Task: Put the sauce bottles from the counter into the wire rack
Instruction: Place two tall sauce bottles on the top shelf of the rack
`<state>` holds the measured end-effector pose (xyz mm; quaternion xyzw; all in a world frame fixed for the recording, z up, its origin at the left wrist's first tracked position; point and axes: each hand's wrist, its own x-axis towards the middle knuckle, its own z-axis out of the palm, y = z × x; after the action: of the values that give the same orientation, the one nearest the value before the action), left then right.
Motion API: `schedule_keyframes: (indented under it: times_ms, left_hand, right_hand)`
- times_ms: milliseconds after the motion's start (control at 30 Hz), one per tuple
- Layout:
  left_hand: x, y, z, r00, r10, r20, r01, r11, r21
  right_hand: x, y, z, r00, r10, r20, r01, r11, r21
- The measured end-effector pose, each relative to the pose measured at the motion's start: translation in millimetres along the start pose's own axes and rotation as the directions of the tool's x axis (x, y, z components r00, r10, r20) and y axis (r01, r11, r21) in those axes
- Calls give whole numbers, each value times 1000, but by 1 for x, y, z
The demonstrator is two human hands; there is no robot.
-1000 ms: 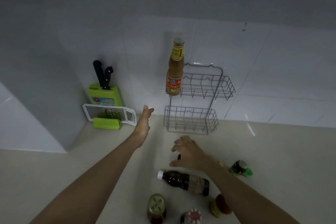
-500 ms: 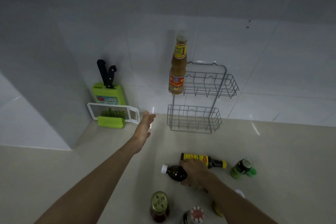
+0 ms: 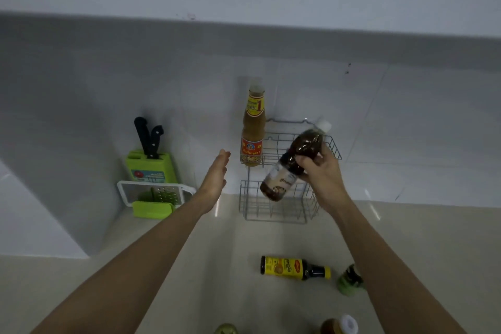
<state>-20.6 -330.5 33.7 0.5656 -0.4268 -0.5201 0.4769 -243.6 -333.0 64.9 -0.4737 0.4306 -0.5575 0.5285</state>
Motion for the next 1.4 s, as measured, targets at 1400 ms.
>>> schedule_keyframes:
  times_ms: [1400]
  left_hand:
    - [-11,-50,24,973,208,-96,-168,933,318]
  right_hand:
    - [-20,90,9,951,-273,-143,129,775,-618]
